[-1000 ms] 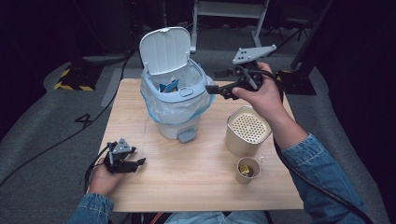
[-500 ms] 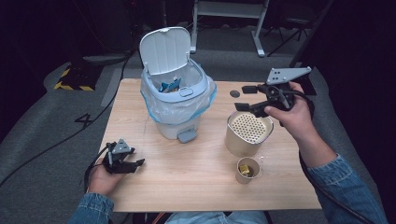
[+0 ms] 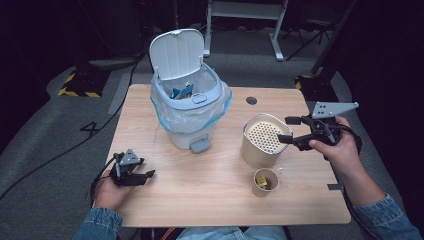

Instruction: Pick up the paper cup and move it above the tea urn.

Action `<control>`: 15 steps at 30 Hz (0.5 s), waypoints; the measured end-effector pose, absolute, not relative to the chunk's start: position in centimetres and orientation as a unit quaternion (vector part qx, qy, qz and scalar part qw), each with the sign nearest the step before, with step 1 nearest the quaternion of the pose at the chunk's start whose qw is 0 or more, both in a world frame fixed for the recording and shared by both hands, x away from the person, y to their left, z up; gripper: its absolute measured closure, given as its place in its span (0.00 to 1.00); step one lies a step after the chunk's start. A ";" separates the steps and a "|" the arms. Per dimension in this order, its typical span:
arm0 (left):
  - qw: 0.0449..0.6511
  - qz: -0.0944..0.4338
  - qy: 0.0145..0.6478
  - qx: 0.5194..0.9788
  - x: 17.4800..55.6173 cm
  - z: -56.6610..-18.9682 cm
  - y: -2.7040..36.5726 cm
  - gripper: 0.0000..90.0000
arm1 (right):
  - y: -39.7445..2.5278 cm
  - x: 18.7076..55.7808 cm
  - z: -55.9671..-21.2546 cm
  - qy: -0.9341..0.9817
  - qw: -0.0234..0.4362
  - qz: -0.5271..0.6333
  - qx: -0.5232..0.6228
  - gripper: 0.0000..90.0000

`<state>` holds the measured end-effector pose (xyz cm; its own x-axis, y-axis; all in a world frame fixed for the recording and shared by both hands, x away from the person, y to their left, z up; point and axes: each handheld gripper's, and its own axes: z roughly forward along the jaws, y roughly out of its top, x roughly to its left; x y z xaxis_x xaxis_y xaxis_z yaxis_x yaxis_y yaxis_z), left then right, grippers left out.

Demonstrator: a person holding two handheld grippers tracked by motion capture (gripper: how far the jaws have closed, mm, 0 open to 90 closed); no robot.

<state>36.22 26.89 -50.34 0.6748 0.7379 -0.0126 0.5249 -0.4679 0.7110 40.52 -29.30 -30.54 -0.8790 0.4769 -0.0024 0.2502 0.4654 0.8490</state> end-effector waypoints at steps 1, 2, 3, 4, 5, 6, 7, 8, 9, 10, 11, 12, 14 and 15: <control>0.355 0.150 0.375 0.843 36.2 -50.4 26.9 0.38 | -29.6 40.3 -30.9 0.849 0.120 0.467 0.215 0.27; 0.356 0.149 0.376 0.843 36.2 -50.4 26.9 0.38 | -29.9 40.1 -31.2 0.849 0.118 0.467 0.216 0.27; 0.356 0.149 0.376 0.843 36.3 -50.4 26.9 0.38 | -30.2 39.9 -31.5 0.850 0.116 0.467 0.215 0.26; 0.356 0.149 0.376 0.842 36.3 -50.4 26.9 0.38 | -30.5 39.7 -31.9 0.851 0.113 0.466 0.215 0.25; 0.356 0.149 0.376 0.842 36.3 -50.4 26.9 0.38 | -30.7 39.4 -32.2 0.853 0.112 0.464 0.213 0.24; 0.356 0.149 0.376 0.842 36.3 -50.4 26.9 0.38 | -31.0 39.2 -32.6 0.854 0.111 0.463 0.211 0.23; 0.356 0.149 0.376 0.842 36.3 -50.4 26.9 0.38 | -31.2 38.9 -32.9 0.855 0.109 0.461 0.209 0.23; 0.356 0.149 0.376 0.842 36.3 -50.4 26.9 0.38 | -31.4 38.7 -33.3 0.856 0.108 0.460 0.209 0.22; 0.356 0.149 0.376 0.842 36.3 -50.4 26.9 0.38 | -31.8 38.2 -33.9 0.856 0.105 0.460 0.209 0.23; 0.356 0.149 0.376 0.842 36.3 -50.4 26.9 0.38 | -31.8 38.2 -33.9 0.856 0.105 0.460 0.209 0.23; 0.356 0.148 0.376 0.843 36.3 -50.4 26.9 0.38 | -32.1 37.9 -34.2 0.857 0.103 0.460 0.211 0.23; 0.356 0.148 0.375 0.843 36.3 -50.4 26.9 0.37 | -32.4 37.6 -34.8 0.855 0.099 0.462 0.214 0.24; 0.355 0.149 0.374 0.844 36.3 -50.4 26.9 0.37 | -32.9 37.0 -36.0 0.854 0.092 0.463 0.218 0.25; 0.355 0.149 0.374 0.844 36.3 -50.4 26.9 0.36 | -33.1 36.8 -36.7 0.854 0.089 0.463 0.220 0.25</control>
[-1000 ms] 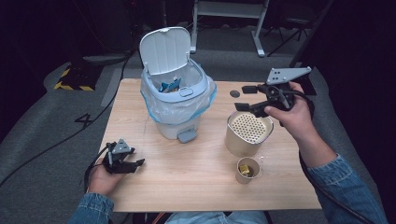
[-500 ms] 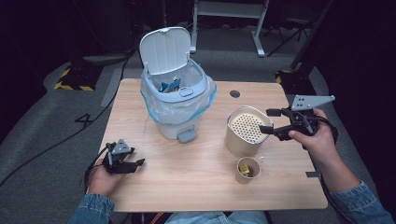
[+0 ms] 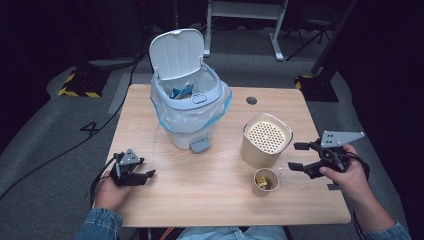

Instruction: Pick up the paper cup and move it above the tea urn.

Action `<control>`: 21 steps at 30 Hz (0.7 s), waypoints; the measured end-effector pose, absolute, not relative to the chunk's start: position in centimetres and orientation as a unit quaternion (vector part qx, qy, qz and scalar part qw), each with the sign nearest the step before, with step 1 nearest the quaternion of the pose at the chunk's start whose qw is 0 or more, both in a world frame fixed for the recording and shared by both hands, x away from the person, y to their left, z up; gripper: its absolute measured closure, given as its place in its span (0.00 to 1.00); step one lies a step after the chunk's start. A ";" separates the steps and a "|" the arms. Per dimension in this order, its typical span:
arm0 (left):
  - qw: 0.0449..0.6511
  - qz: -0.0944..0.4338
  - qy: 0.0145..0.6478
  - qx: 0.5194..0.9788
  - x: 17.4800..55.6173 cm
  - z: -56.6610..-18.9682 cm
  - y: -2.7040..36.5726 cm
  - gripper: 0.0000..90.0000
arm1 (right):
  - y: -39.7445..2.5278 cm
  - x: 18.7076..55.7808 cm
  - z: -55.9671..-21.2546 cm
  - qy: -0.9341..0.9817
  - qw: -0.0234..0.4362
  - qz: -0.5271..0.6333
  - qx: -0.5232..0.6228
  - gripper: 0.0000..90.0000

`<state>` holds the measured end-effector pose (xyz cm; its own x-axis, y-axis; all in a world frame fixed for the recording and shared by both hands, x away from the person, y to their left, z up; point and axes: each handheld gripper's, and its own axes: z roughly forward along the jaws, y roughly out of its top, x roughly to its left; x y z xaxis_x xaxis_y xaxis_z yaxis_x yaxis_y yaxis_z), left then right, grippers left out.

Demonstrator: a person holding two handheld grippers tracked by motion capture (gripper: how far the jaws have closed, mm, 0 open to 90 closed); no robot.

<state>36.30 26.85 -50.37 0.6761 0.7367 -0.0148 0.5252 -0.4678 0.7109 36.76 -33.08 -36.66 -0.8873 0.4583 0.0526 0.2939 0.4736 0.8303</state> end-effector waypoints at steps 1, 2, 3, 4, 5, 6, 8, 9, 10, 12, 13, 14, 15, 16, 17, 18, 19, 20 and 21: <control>0.355 0.149 0.374 0.844 36.3 -50.4 26.9 0.36 | -33.2 36.5 -37.3 0.854 0.086 0.462 0.222 0.25; 0.355 0.149 0.374 0.844 36.3 -50.4 26.9 0.36 | -33.3 36.4 -37.7 0.855 0.083 0.460 0.223 0.25; 0.355 0.149 0.375 0.844 36.3 -50.4 26.9 0.36 | -33.5 36.1 -38.5 0.855 0.080 0.461 0.224 0.25; 0.354 0.150 0.375 0.843 36.3 -50.4 26.9 0.35 | -33.5 35.9 -38.9 0.855 0.077 0.461 0.224 0.25; 0.354 0.150 0.376 0.843 36.3 -50.4 26.9 0.35 | -33.6 35.7 -39.5 0.855 0.073 0.461 0.225 0.26; 0.354 0.151 0.378 0.842 36.4 -50.4 26.9 0.34 | -33.7 35.6 -39.9 0.856 0.070 0.460 0.225 0.26; 0.353 0.152 0.378 0.842 36.4 -50.4 26.9 0.33 | -33.7 35.3 -40.9 0.859 0.062 0.455 0.225 0.26; 0.352 0.152 0.378 0.843 36.4 -50.4 26.9 0.33 | -33.6 35.1 -41.4 0.861 0.057 0.453 0.224 0.26; 0.353 0.152 0.378 0.843 36.4 -50.4 26.9 0.33 | -33.6 34.9 -41.8 0.864 0.055 0.449 0.223 0.27; 0.352 0.152 0.378 0.843 36.4 -50.4 26.9 0.33 | -33.5 34.7 -42.6 0.871 0.049 0.438 0.219 0.28; 0.353 0.152 0.378 0.842 36.4 -50.4 26.9 0.33 | -33.3 34.6 -43.2 0.876 0.045 0.429 0.216 0.28; 0.353 0.152 0.378 0.842 36.4 -50.4 26.9 0.33 | -33.2 34.5 -43.7 0.879 0.043 0.424 0.215 0.28; 0.353 0.152 0.378 0.842 36.4 -50.4 26.9 0.33 | -33.1 34.4 -44.1 0.880 0.039 0.421 0.214 0.28; 0.352 0.152 0.378 0.843 36.4 -50.4 26.9 0.33 | -33.0 34.4 -44.4 0.881 0.037 0.422 0.211 0.28; 0.353 0.152 0.378 0.842 36.4 -50.4 26.9 0.33 | -32.9 34.3 -44.7 0.881 0.034 0.423 0.211 0.28; 0.353 0.152 0.378 0.842 36.4 -50.4 26.9 0.33 | -32.7 34.3 -45.1 0.881 0.033 0.424 0.206 0.28; 0.352 0.152 0.378 0.843 36.4 -50.4 26.9 0.33 | -32.6 34.3 -45.4 0.883 0.033 0.425 0.199 0.28; 0.353 0.152 0.378 0.842 36.4 -50.4 26.9 0.33 | -32.4 34.3 -45.7 0.883 0.035 0.426 0.193 0.28; 0.353 0.152 0.378 0.842 36.4 -50.4 26.9 0.33 | -32.3 34.3 -46.0 0.884 0.036 0.427 0.188 0.28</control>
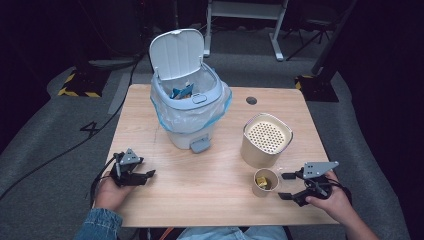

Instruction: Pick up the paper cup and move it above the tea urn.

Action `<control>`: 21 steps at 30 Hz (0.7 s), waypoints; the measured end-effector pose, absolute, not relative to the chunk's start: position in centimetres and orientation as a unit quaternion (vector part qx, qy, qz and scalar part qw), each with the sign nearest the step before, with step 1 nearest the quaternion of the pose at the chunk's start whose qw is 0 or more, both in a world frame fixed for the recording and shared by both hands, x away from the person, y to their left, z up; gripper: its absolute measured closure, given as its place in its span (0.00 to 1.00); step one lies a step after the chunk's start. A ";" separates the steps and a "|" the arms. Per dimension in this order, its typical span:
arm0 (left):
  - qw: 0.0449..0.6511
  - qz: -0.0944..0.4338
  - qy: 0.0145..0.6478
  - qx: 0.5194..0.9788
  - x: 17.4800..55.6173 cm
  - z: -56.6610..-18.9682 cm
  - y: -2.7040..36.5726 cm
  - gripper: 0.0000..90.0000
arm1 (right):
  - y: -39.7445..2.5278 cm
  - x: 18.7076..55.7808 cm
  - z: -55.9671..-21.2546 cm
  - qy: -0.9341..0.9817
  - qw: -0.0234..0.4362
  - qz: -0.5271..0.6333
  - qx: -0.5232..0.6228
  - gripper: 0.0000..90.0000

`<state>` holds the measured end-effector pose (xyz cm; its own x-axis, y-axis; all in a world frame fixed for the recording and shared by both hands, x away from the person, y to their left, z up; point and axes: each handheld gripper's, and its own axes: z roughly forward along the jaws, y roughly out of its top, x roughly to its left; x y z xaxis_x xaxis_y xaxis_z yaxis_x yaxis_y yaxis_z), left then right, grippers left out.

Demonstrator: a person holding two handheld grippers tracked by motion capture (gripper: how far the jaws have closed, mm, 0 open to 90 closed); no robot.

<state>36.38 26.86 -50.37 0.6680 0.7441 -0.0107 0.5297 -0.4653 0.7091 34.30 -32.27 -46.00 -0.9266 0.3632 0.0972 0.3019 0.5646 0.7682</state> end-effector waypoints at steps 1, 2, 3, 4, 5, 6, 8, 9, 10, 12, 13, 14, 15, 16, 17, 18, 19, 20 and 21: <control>0.353 0.152 0.378 0.842 36.4 -50.4 26.9 0.33 | -32.1 34.3 -46.2 0.884 0.037 0.427 0.185 0.28; 0.352 0.152 0.378 0.843 36.4 -50.4 26.9 0.33 | -31.8 34.4 -46.7 0.885 0.039 0.428 0.180 0.28; 0.352 0.152 0.378 0.843 36.4 -50.4 26.9 0.33 | -31.7 34.4 -46.9 0.885 0.040 0.429 0.178 0.29; 0.353 0.152 0.378 0.842 36.4 -50.4 26.9 0.33 | -31.7 34.4 -46.9 0.885 0.040 0.429 0.178 0.29; 0.353 0.152 0.378 0.842 36.4 -50.4 26.9 0.33 | -31.5 34.5 -47.1 0.885 0.040 0.428 0.177 0.29; 0.353 0.152 0.378 0.842 36.4 -50.4 26.9 0.33 | -31.3 34.5 -47.3 0.886 0.041 0.426 0.176 0.29; 0.353 0.152 0.378 0.843 36.4 -50.4 26.9 0.33 | -31.0 34.6 -47.7 0.885 0.040 0.430 0.175 0.29; 0.353 0.152 0.378 0.843 36.4 -50.4 26.9 0.33 | -30.9 34.7 -47.8 0.884 0.039 0.432 0.176 0.29; 0.353 0.152 0.378 0.842 36.4 -50.4 26.9 0.33 | -30.6 34.7 -48.0 0.883 0.038 0.434 0.173 0.29; 0.353 0.152 0.378 0.842 36.4 -50.4 26.9 0.33 | -30.3 34.7 -48.3 0.883 0.037 0.435 0.171 0.28; 0.353 0.152 0.378 0.842 36.4 -50.4 26.9 0.33 | -30.0 34.7 -48.4 0.882 0.037 0.437 0.171 0.28; 0.353 0.152 0.378 0.843 36.4 -50.4 26.9 0.33 | -29.9 34.7 -48.5 0.881 0.038 0.439 0.169 0.27; 0.353 0.152 0.378 0.843 36.4 -50.4 26.9 0.33 | -29.8 34.7 -48.5 0.880 0.037 0.441 0.171 0.27; 0.353 0.152 0.378 0.842 36.4 -50.4 26.9 0.33 | -29.6 34.7 -48.7 0.878 0.035 0.445 0.174 0.25; 0.353 0.152 0.378 0.842 36.4 -50.4 26.9 0.33 | -29.4 34.8 -48.8 0.874 0.034 0.450 0.177 0.25; 0.352 0.152 0.377 0.843 36.4 -50.4 26.9 0.33 | -29.2 34.7 -48.9 0.870 0.034 0.457 0.182 0.25; 0.353 0.152 0.378 0.842 36.4 -50.4 26.9 0.33 | -29.1 34.8 -48.9 0.868 0.035 0.461 0.184 0.26; 0.353 0.152 0.378 0.842 36.4 -50.4 26.9 0.33 | -28.9 34.7 -49.0 0.865 0.035 0.465 0.186 0.26; 0.353 0.152 0.378 0.842 36.4 -50.4 26.9 0.33 | -28.7 34.7 -49.0 0.863 0.035 0.468 0.186 0.26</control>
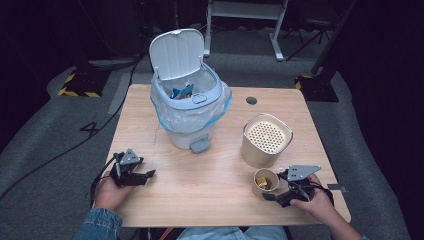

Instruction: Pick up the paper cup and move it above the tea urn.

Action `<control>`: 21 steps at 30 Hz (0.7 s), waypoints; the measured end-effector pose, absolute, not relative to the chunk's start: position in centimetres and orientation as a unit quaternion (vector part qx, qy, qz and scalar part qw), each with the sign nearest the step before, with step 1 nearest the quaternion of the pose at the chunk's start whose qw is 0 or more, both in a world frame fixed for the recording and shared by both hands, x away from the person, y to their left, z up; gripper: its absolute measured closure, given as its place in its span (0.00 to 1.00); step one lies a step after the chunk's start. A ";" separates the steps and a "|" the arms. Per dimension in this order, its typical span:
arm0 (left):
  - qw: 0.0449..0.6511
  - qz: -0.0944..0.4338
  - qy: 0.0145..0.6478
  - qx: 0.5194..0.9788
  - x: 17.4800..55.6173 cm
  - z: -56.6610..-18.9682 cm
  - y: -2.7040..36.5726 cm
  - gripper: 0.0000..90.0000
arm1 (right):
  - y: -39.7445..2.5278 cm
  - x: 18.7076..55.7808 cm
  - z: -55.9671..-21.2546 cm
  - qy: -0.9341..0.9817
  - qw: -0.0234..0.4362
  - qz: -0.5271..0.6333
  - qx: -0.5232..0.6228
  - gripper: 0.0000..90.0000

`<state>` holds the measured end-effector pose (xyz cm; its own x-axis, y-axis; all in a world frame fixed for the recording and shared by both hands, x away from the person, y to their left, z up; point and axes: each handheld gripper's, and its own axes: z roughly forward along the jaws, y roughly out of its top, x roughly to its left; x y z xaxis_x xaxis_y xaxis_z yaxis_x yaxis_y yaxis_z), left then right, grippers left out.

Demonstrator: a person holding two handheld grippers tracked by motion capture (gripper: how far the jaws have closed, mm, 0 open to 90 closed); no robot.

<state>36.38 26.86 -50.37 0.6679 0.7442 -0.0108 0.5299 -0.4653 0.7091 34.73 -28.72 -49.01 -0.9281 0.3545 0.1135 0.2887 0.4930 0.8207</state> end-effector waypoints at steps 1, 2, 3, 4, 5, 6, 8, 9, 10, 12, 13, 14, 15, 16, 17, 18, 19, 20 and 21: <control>0.353 0.152 0.378 0.842 36.4 -50.4 26.9 0.33 | -28.6 34.7 -49.1 0.863 0.036 0.469 0.185 0.26; 0.353 0.152 0.378 0.842 36.4 -50.4 26.9 0.33 | -28.5 34.7 -49.1 0.862 0.038 0.470 0.184 0.27; 0.353 0.152 0.378 0.843 36.4 -50.4 26.9 0.33 | -28.4 34.8 -49.1 0.860 0.039 0.473 0.186 0.27; 0.353 0.152 0.378 0.843 36.4 -50.4 26.9 0.33 | -28.3 34.8 -49.2 0.859 0.039 0.476 0.186 0.28; 0.352 0.152 0.378 0.843 36.4 -50.4 26.9 0.33 | -28.2 34.8 -49.3 0.858 0.038 0.477 0.185 0.28; 0.353 0.152 0.378 0.843 36.4 -50.4 26.9 0.33 | -28.1 34.8 -49.3 0.858 0.038 0.477 0.186 0.28; 0.353 0.152 0.378 0.842 36.4 -50.4 26.9 0.33 | -28.0 34.9 -49.5 0.856 0.041 0.480 0.189 0.29; 0.353 0.152 0.378 0.843 36.4 -50.4 26.9 0.33 | -27.9 34.9 -49.6 0.855 0.040 0.481 0.191 0.29; 0.352 0.152 0.378 0.843 36.4 -50.4 26.9 0.33 | -27.8 34.9 -49.7 0.853 0.038 0.484 0.191 0.31; 0.353 0.152 0.378 0.843 36.4 -50.4 26.9 0.33 | -27.8 34.9 -49.8 0.851 0.042 0.487 0.192 0.32; 0.352 0.152 0.378 0.843 36.4 -50.4 26.9 0.33 | -27.8 34.9 -49.8 0.850 0.043 0.489 0.192 0.32; 0.353 0.152 0.378 0.843 36.4 -50.4 26.9 0.33 | -27.8 34.9 -49.8 0.850 0.045 0.489 0.192 0.32; 0.353 0.152 0.378 0.842 36.4 -50.4 26.9 0.33 | -27.8 34.8 -49.8 0.850 0.047 0.488 0.193 0.33; 0.352 0.152 0.378 0.843 36.4 -50.4 26.9 0.33 | -27.8 34.8 -49.8 0.849 0.048 0.488 0.195 0.33; 0.353 0.152 0.378 0.842 36.4 -50.4 26.9 0.33 | -27.8 34.8 -49.8 0.849 0.050 0.488 0.196 0.33; 0.353 0.152 0.378 0.843 36.4 -50.4 26.9 0.33 | -27.8 34.8 -49.8 0.849 0.053 0.487 0.196 0.33; 0.353 0.152 0.378 0.843 36.4 -50.4 26.9 0.33 | -27.8 34.8 -49.7 0.849 0.055 0.487 0.196 0.33; 0.353 0.152 0.378 0.843 36.4 -50.4 26.9 0.33 | -27.9 34.8 -49.7 0.849 0.054 0.487 0.197 0.33; 0.353 0.152 0.378 0.842 36.4 -50.4 26.9 0.33 | -27.9 34.7 -49.6 0.848 0.055 0.489 0.198 0.33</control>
<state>36.38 26.86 -50.37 0.6680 0.7441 -0.0105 0.5296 -0.4654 0.7092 34.75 -27.93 -49.57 -0.9153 0.3899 0.1009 0.2826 0.4431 0.8508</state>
